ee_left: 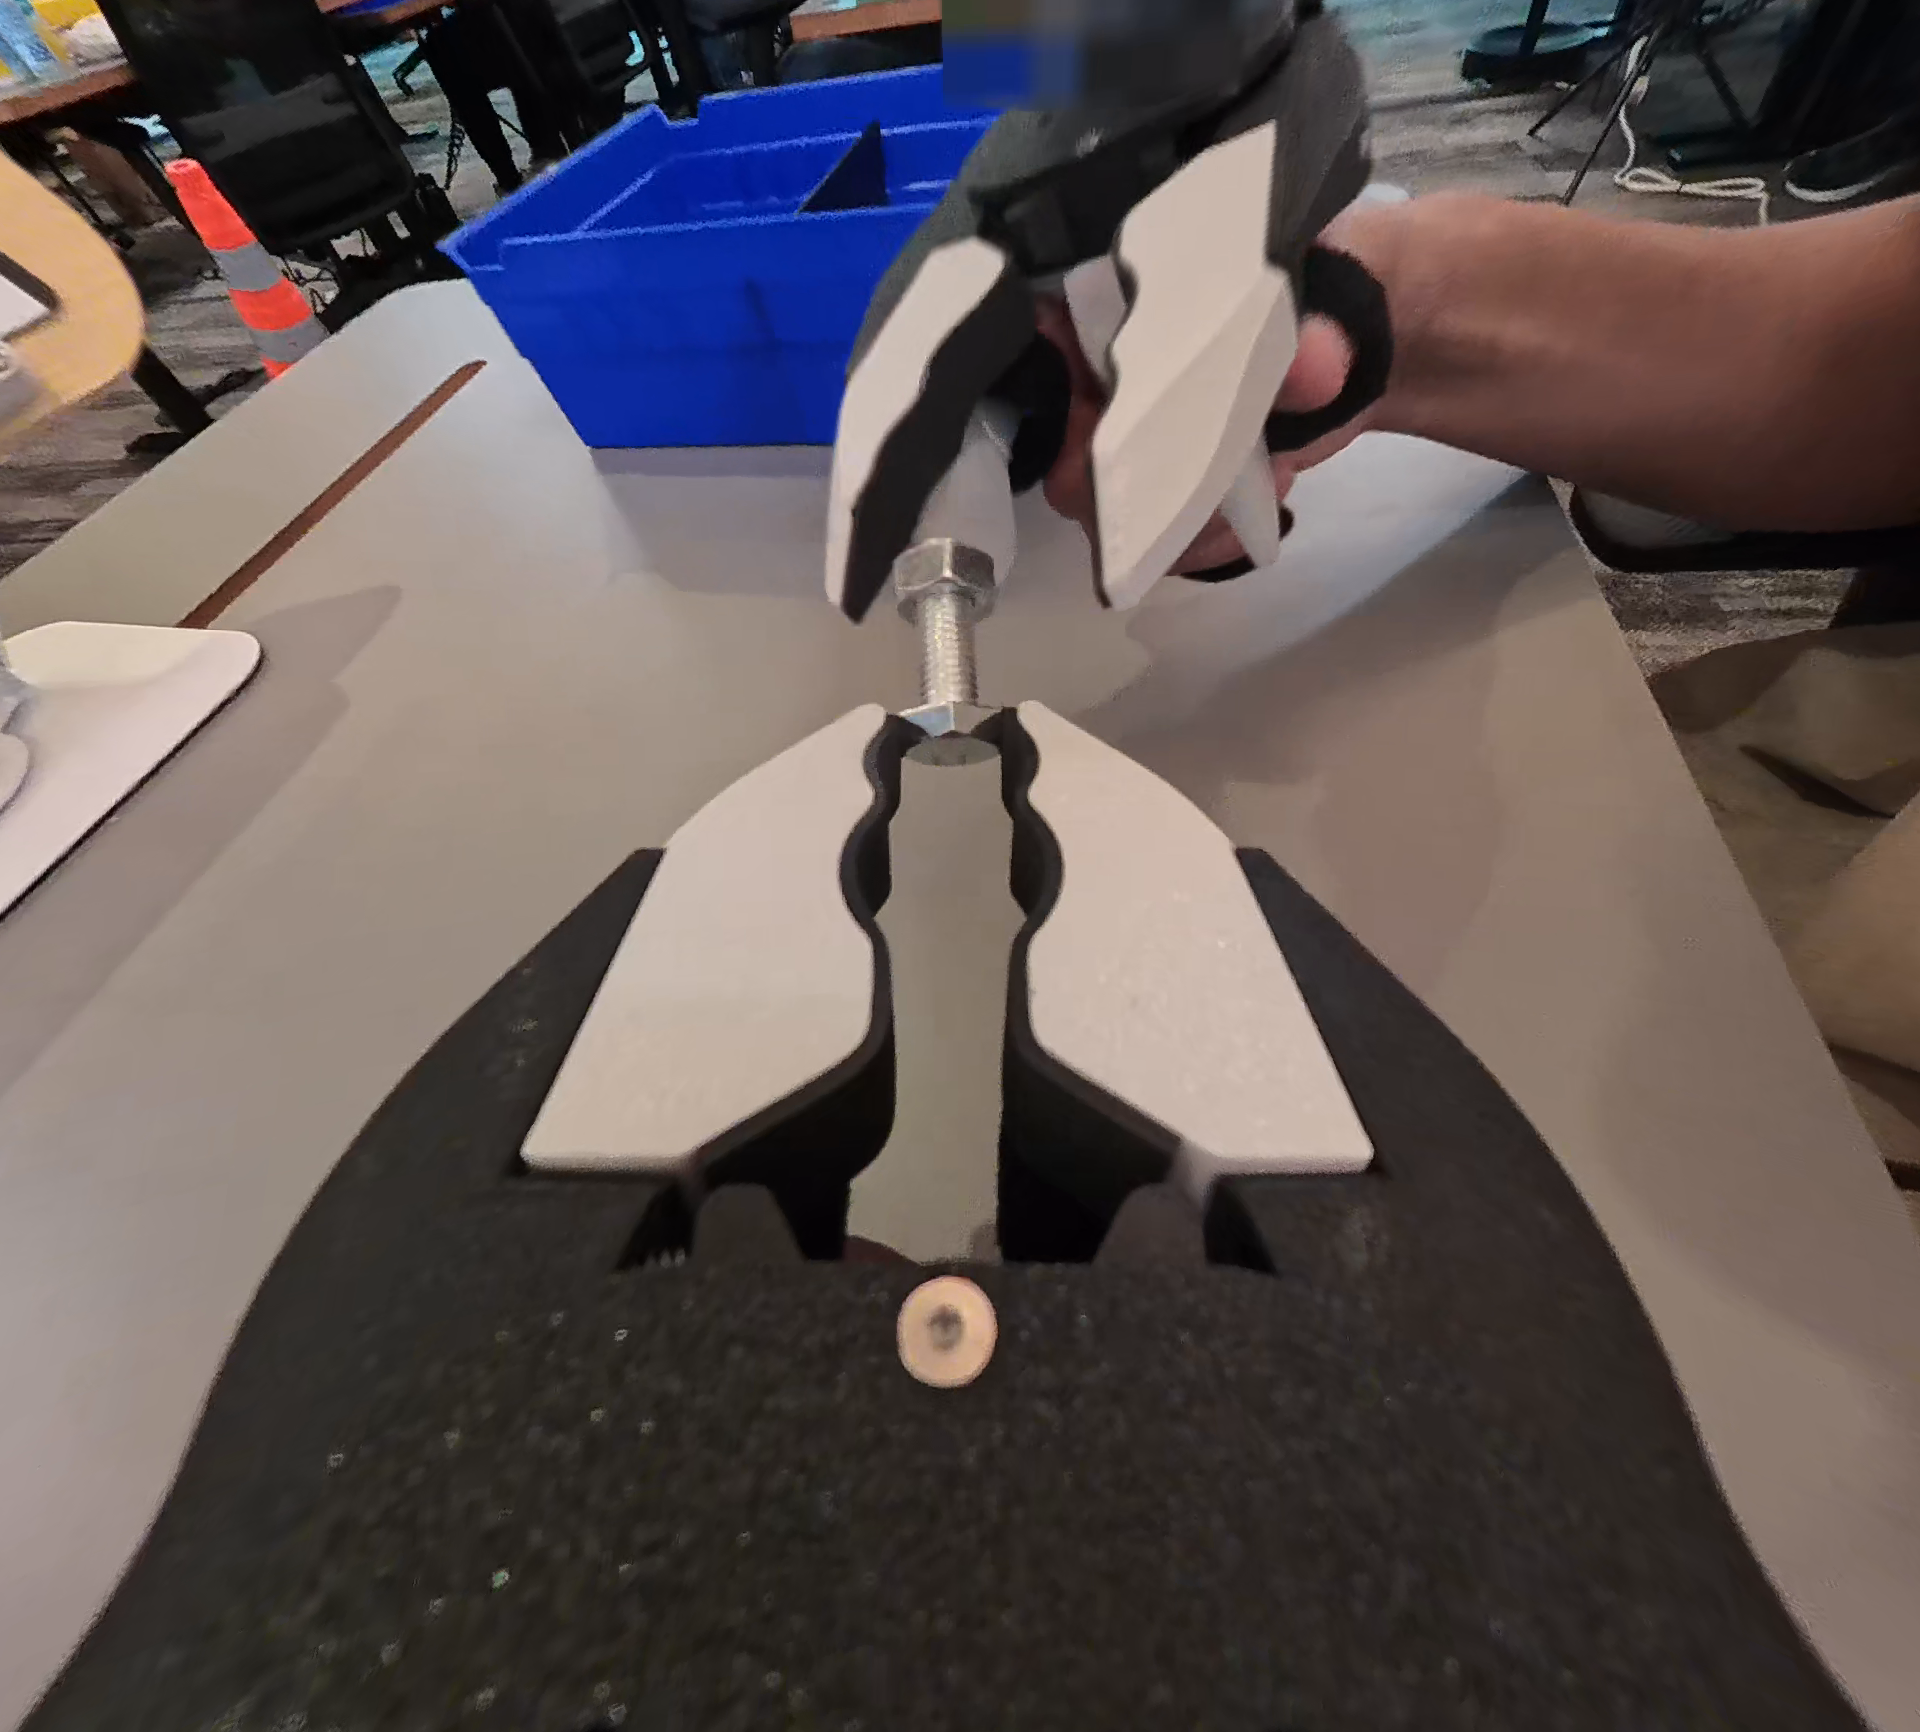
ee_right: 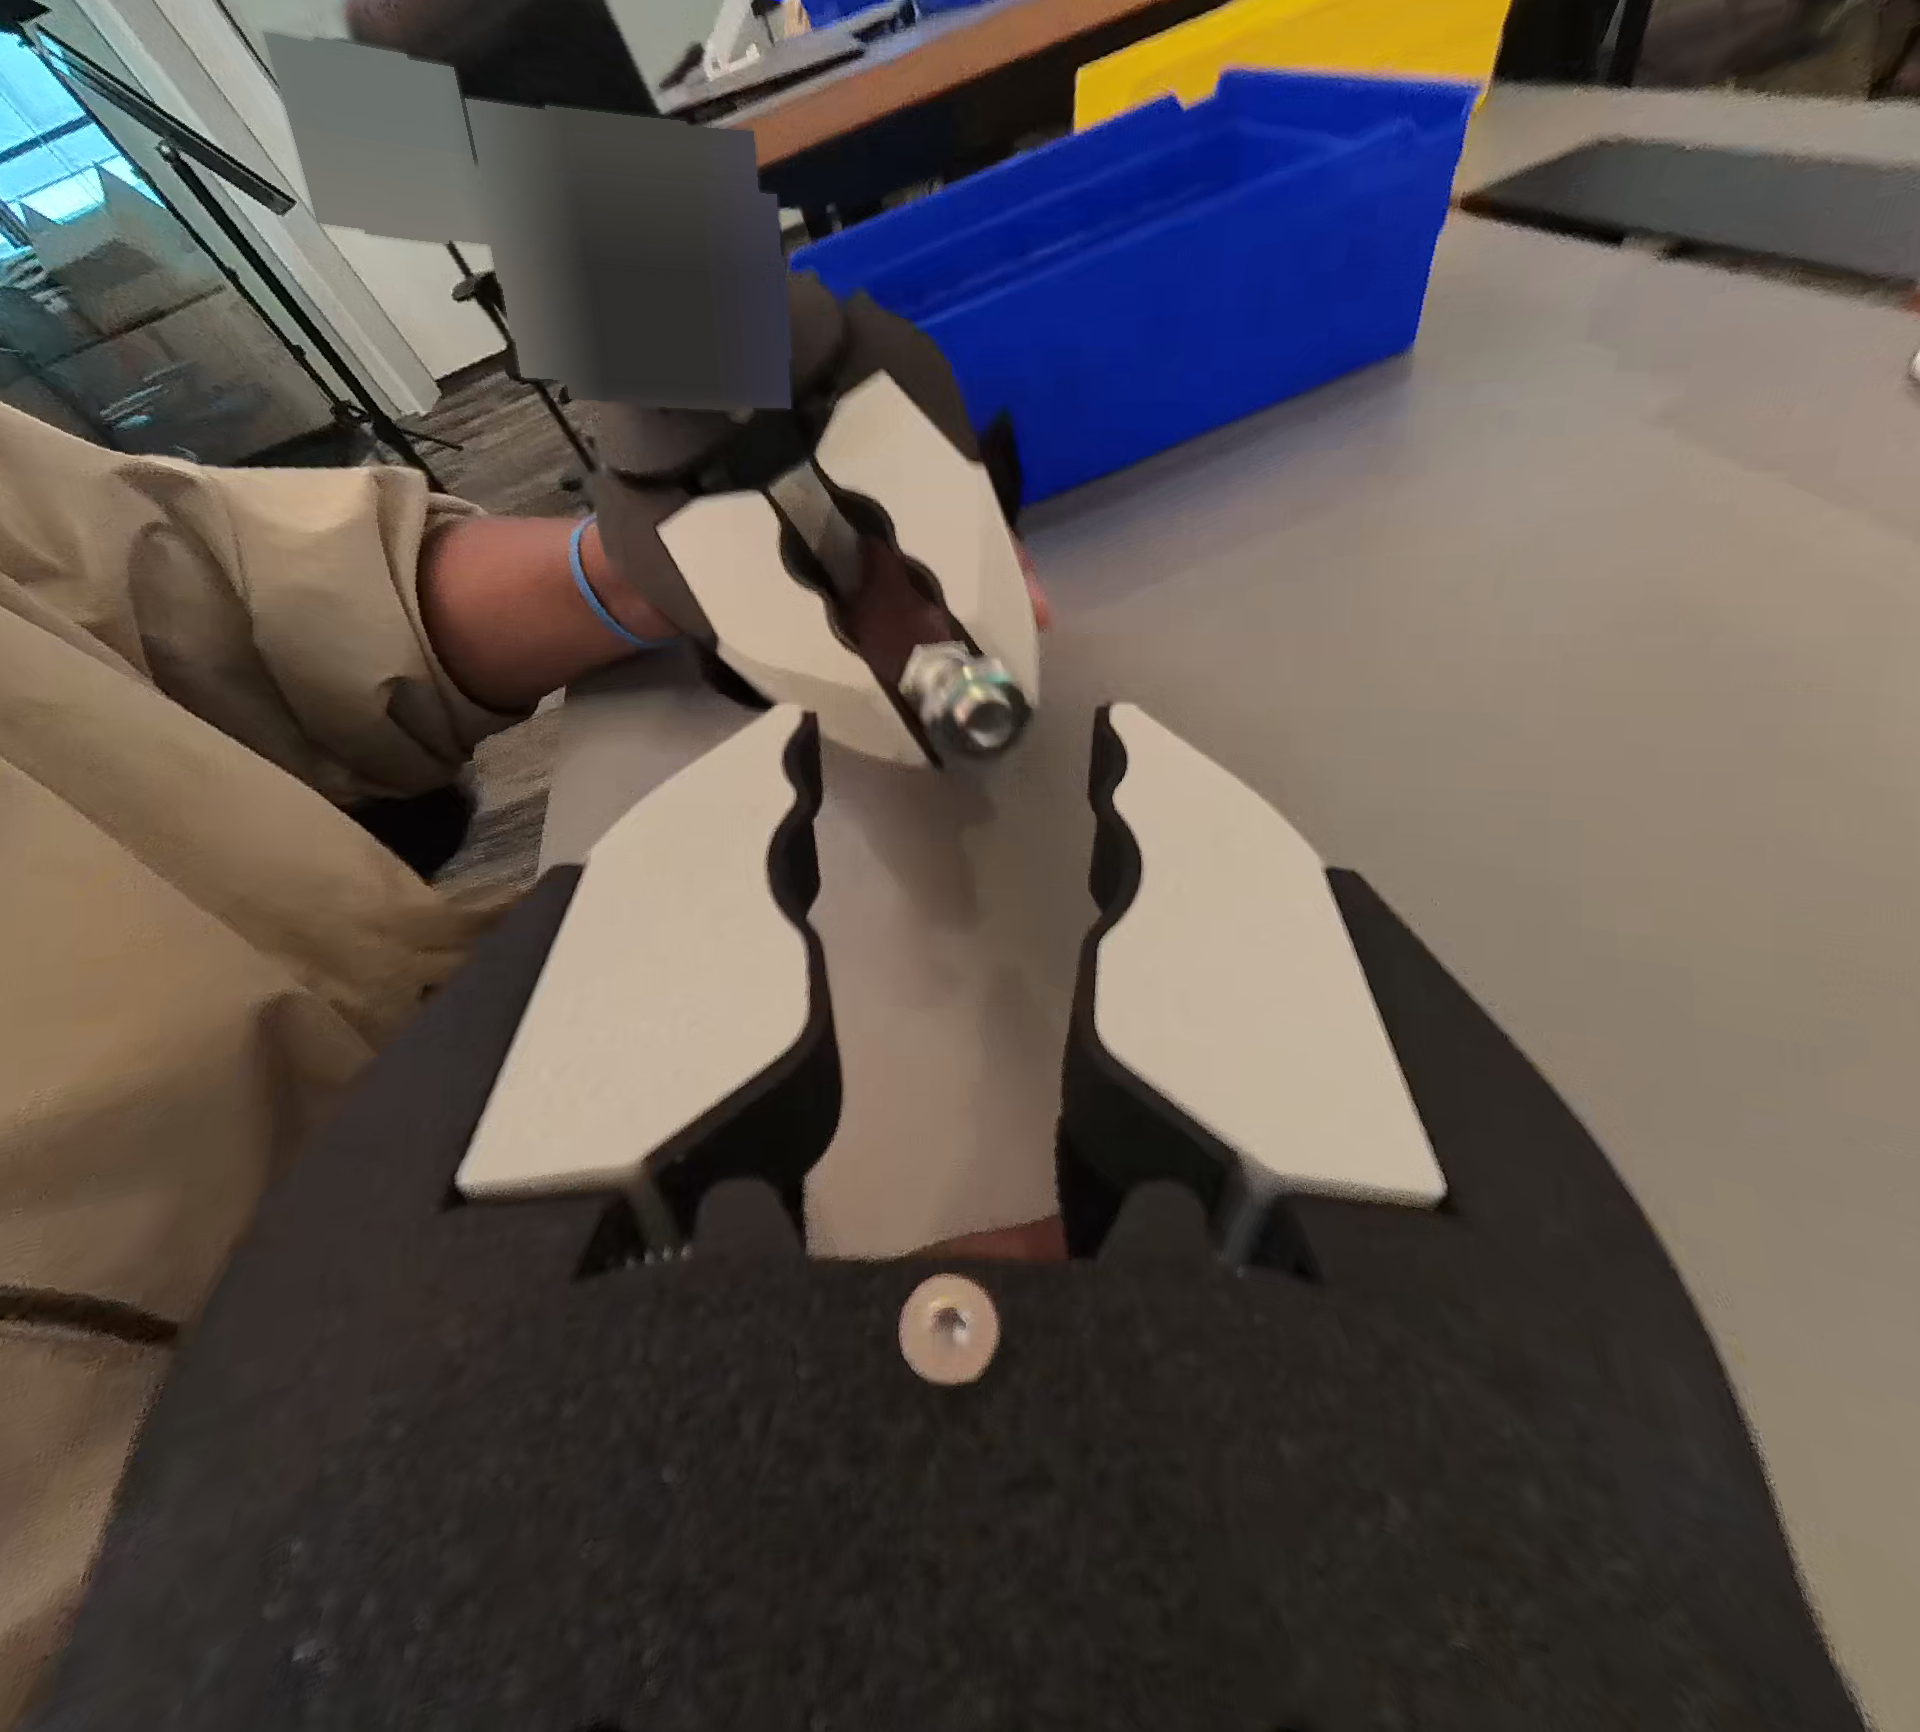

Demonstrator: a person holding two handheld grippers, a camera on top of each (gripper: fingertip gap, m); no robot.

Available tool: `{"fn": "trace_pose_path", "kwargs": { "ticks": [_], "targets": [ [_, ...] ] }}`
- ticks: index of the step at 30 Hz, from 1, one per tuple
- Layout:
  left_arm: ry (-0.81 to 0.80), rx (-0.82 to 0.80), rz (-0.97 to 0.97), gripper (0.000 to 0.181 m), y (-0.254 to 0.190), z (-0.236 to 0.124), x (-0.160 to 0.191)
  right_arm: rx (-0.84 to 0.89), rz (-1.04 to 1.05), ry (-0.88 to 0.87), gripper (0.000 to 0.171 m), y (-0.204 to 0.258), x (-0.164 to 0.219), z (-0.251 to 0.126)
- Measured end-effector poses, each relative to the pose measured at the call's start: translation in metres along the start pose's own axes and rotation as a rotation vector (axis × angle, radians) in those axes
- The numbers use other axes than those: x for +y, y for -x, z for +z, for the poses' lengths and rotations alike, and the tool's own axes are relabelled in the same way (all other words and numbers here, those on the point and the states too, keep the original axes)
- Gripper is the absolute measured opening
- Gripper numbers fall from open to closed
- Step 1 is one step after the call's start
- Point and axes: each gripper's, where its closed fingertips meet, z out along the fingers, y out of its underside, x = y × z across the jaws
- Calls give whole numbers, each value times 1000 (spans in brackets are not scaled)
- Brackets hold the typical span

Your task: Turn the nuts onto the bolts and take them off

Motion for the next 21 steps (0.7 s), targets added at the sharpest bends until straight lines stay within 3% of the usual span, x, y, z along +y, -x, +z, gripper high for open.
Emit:
{"fn": "trace_pose_path", "kwargs": {
  "ticks": [4, 9, 12, 16, 21],
  "targets": [
    [-16, -1, -7, 18, 2, -3, -4, -55, 53, 66, 48, 5, 14, 4],
    [12, 14, -5, 18, -1, 1, 3, -66, -23, -1, 57, 16, -5, 6],
    [60, -7, 21, 18, 1, 5, 12, -94, -30, -63, 48, 21, -17, 1],
    [34, 0, 3, 18, 1, 3, 8, 11, -13, 43, 47, -3, 3, -3],
    [37, -4, 11, 18, 2, 2, 7, -28, 28, 105, 47, 0, 18, 1]
  ]
}}
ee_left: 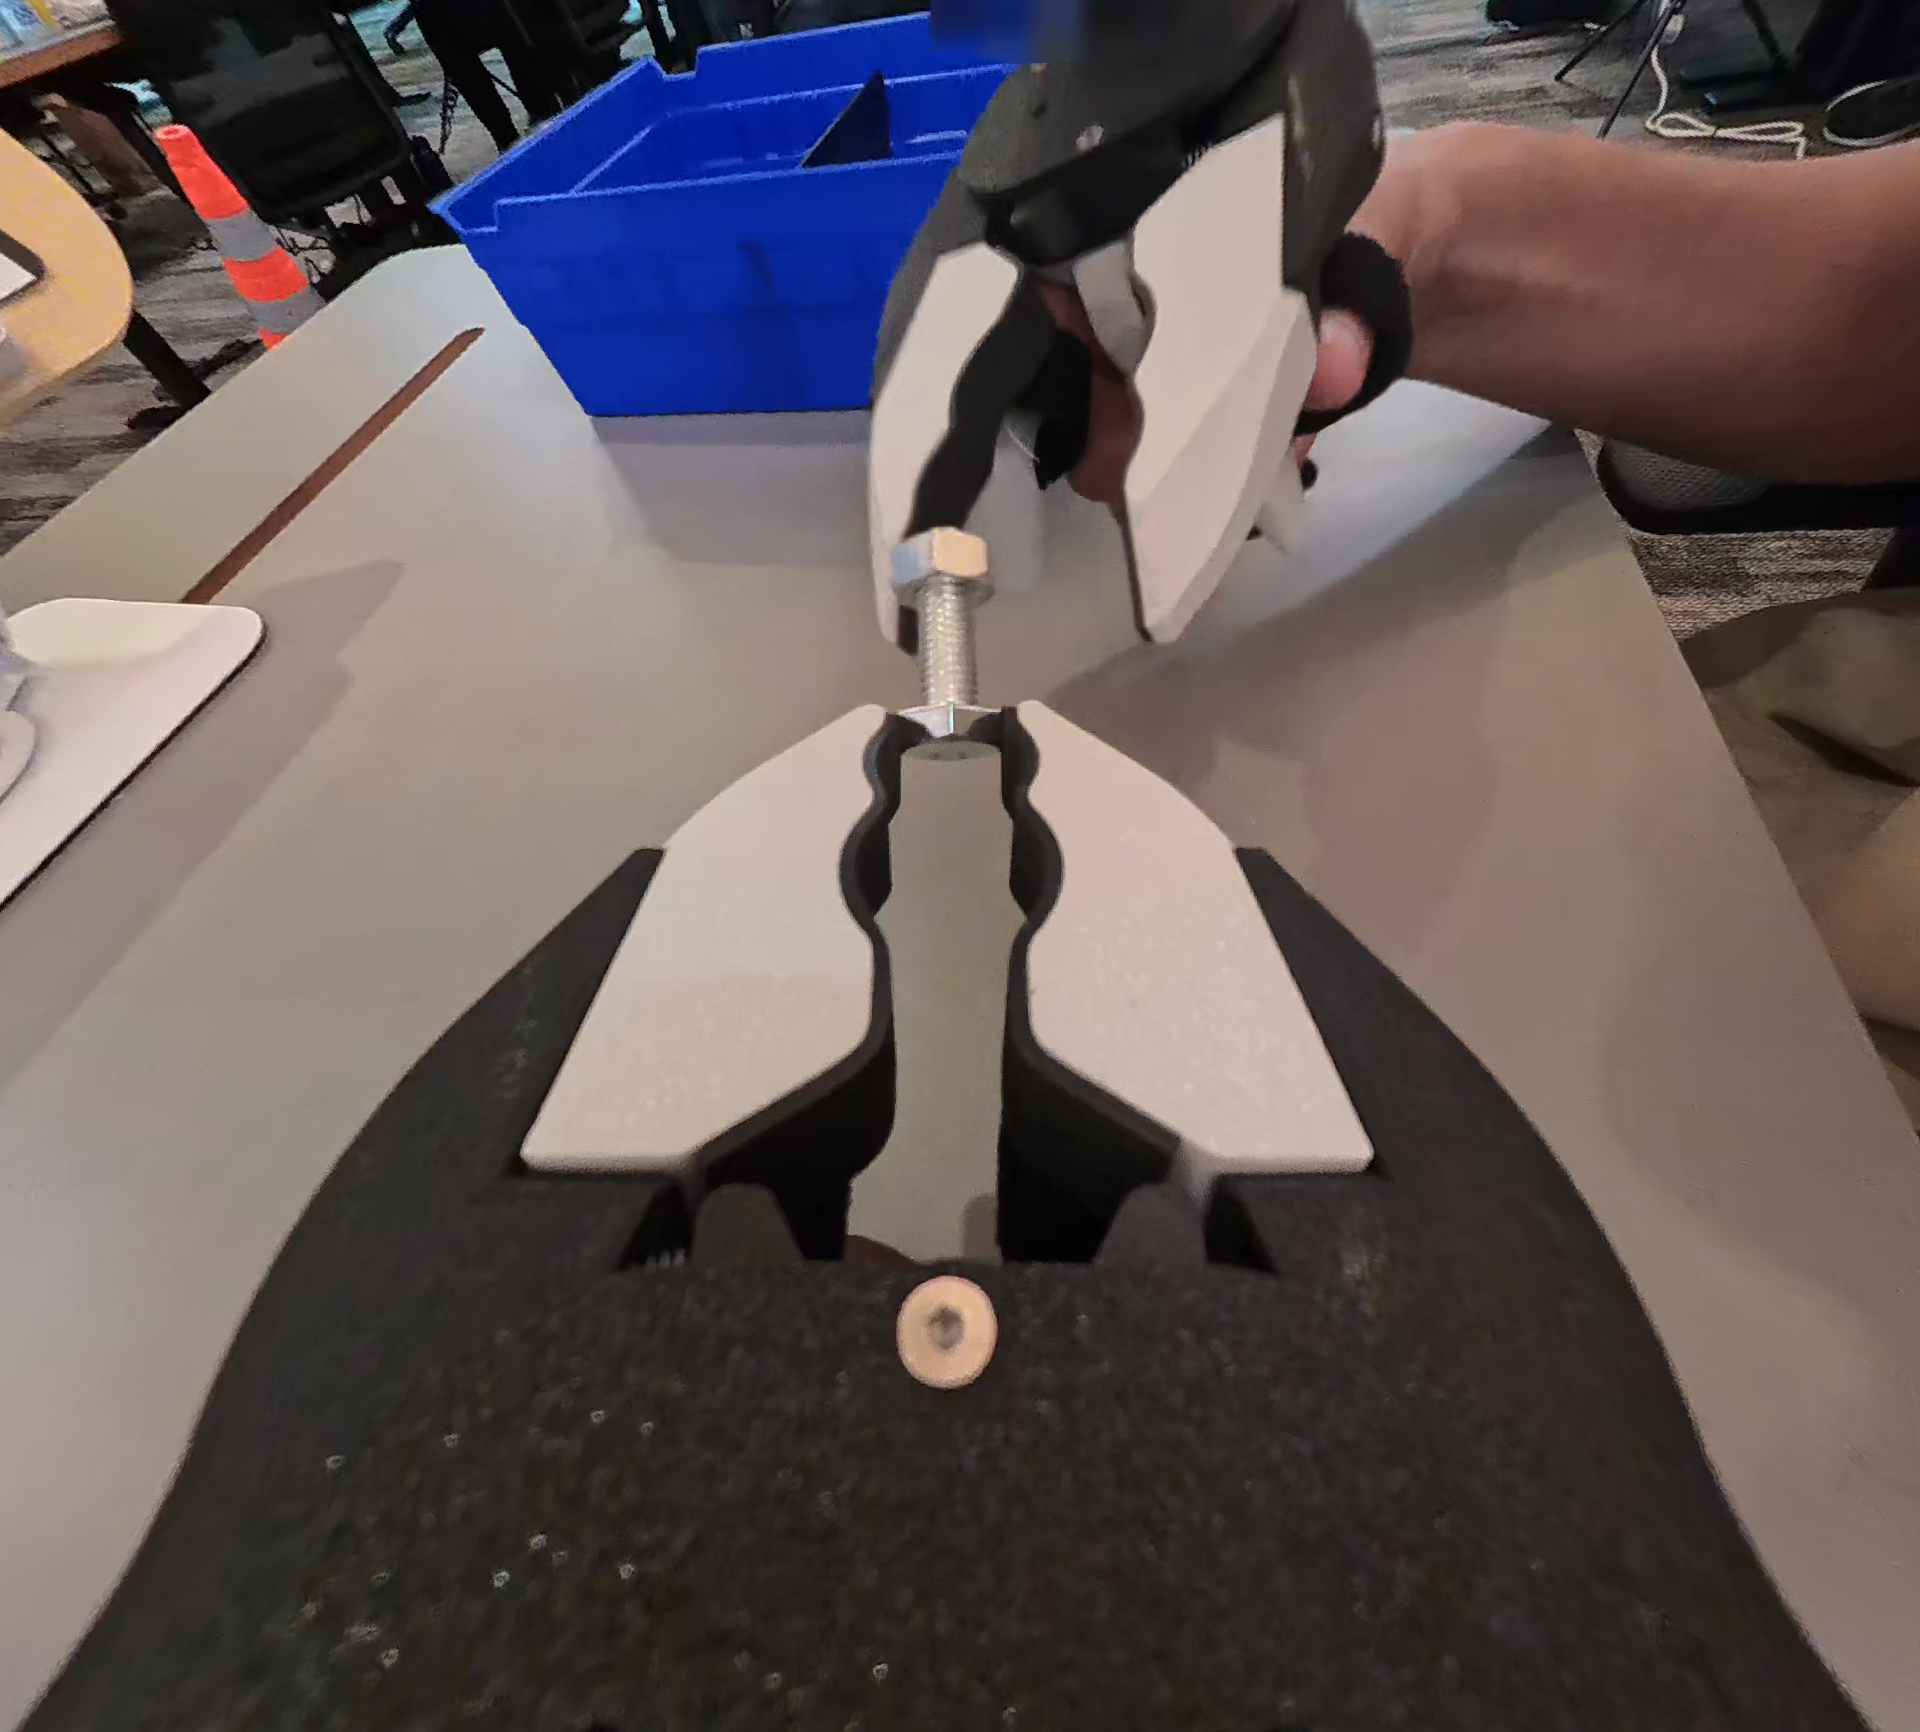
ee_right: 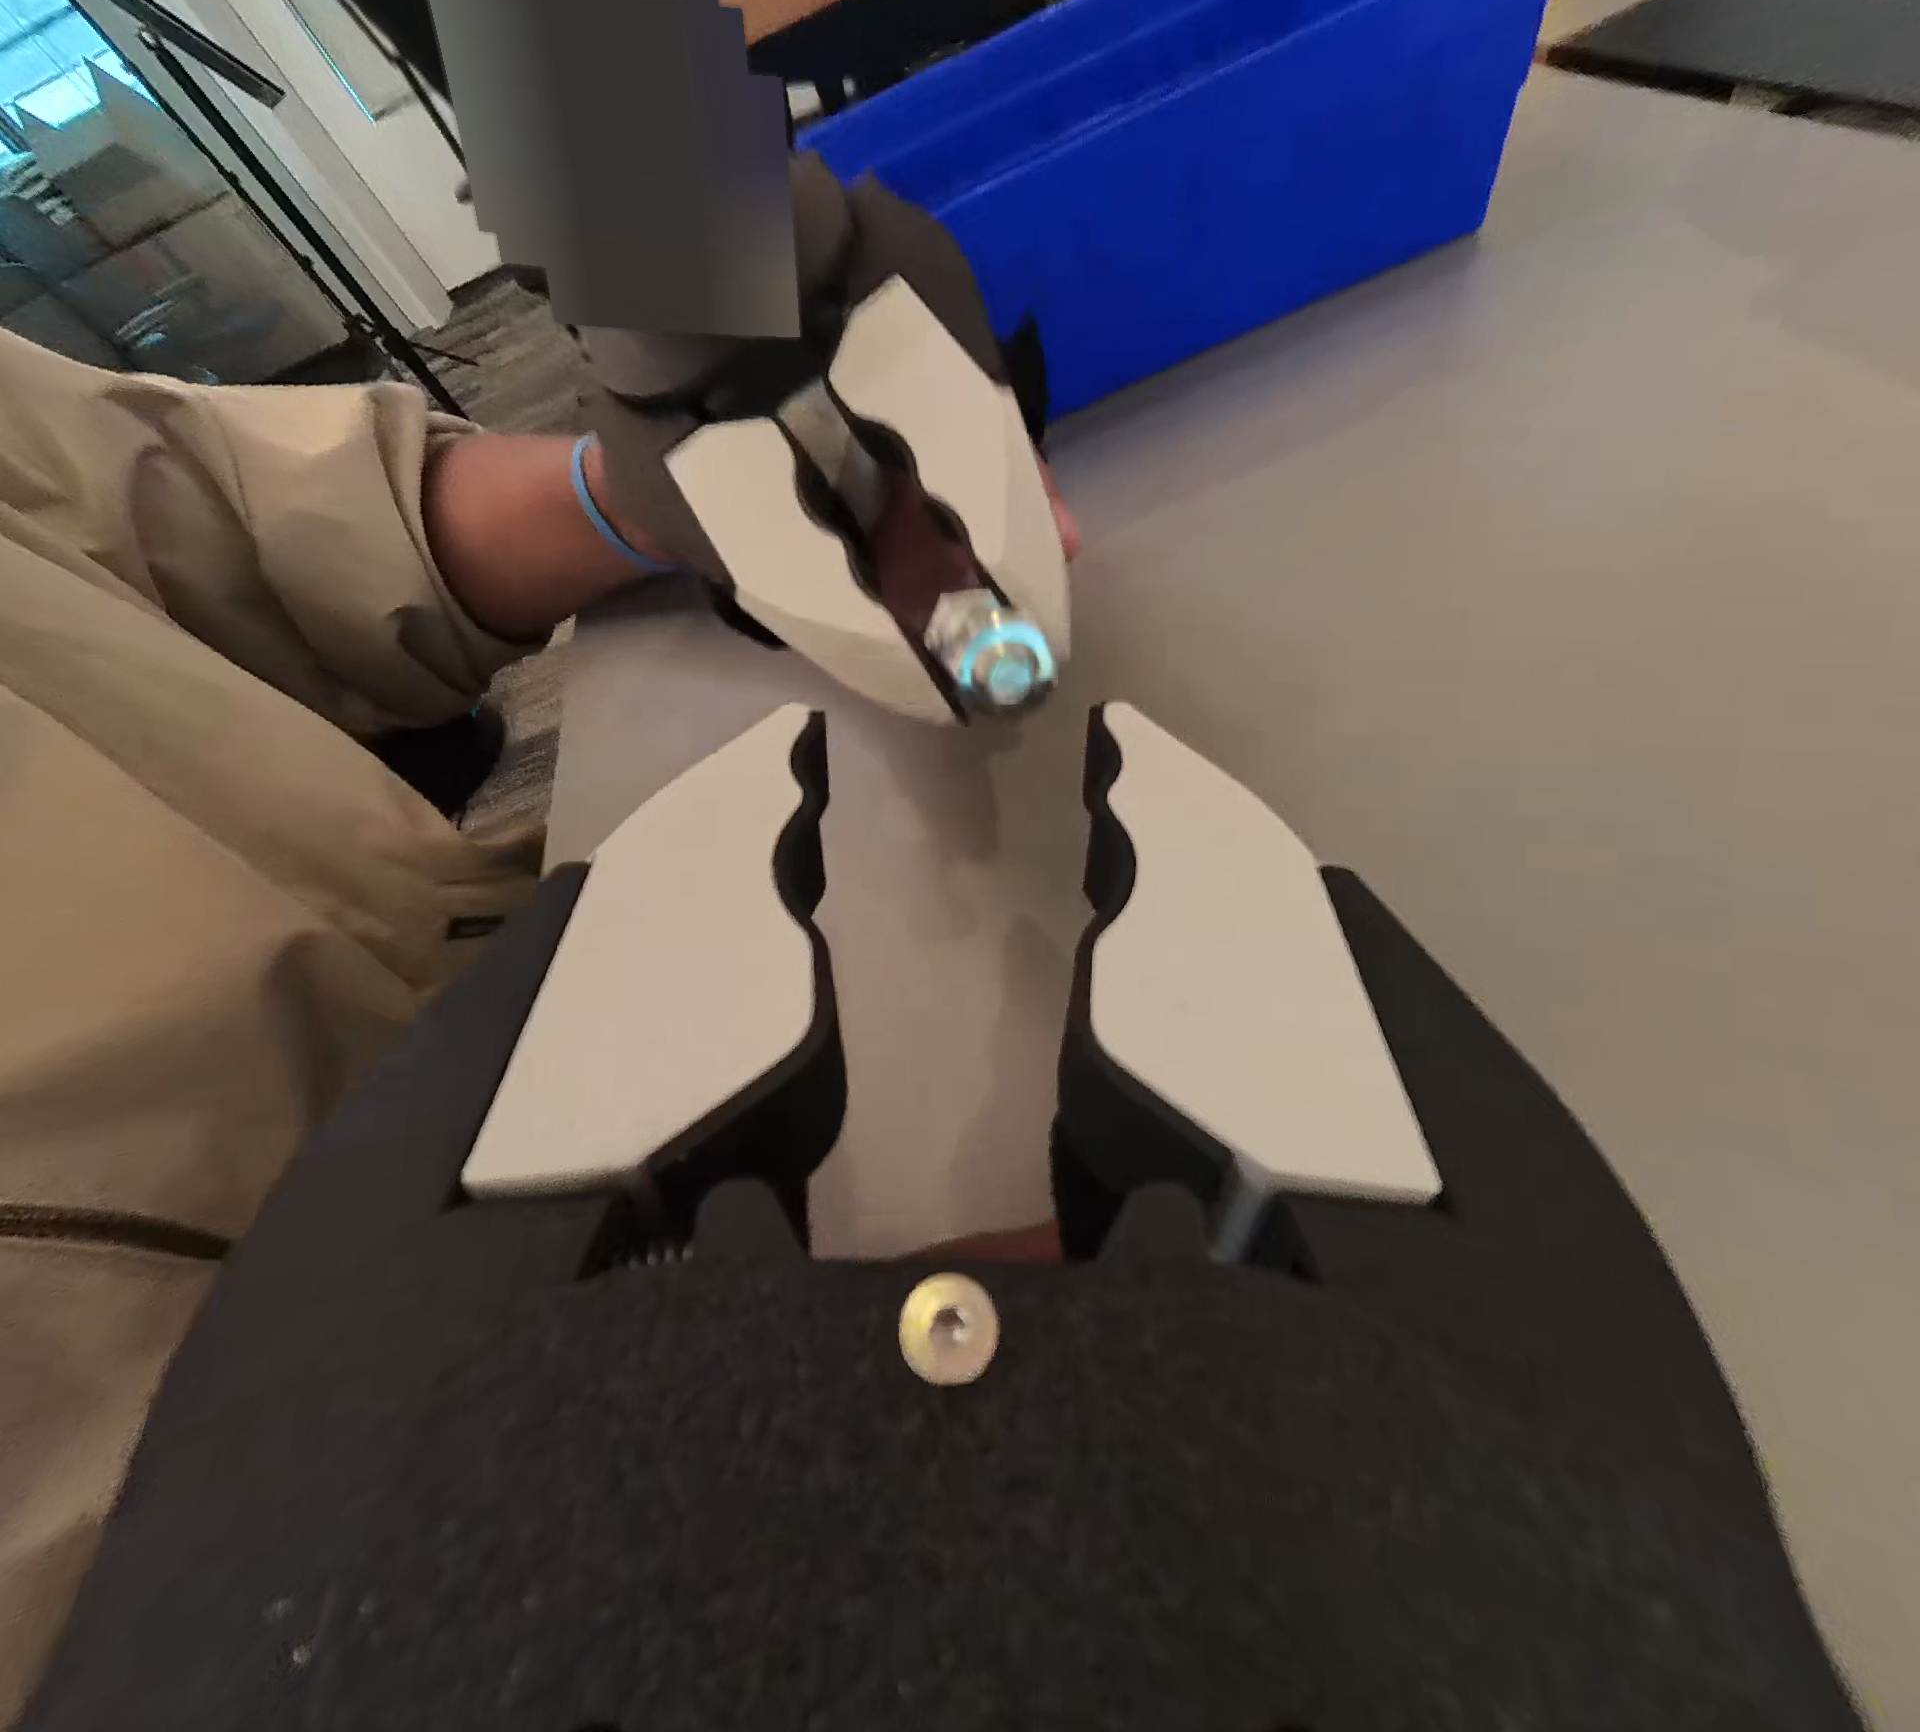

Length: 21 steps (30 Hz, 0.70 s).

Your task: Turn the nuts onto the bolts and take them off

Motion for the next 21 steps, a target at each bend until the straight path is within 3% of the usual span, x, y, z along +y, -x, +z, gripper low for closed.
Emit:
{"fn": "trace_pose_path", "kwargs": {
  "ticks": [7, 11, 15, 17, 21],
  "targets": [
    [78, 9, 18, 18, -4, 8, 15, -8, -118, -133, 44, 19, -32, -10],
    [38, 17, 11, 18, -4, 4, 7, 79, -81, 6, 49, -5, -6, -12],
    [29, 17, 15, 18, -5, 3, 5, 17, -63, 77, 50, 3, 9, -2],
    [49, 27, 17, 18, -6, 5, 9, 16, -118, 39, 58, 11, -1, 2],
    [72, 7, 33, 18, -5, 8, 13, 30, -219, -84, 44, 22, -24, -5]
  ]
}}
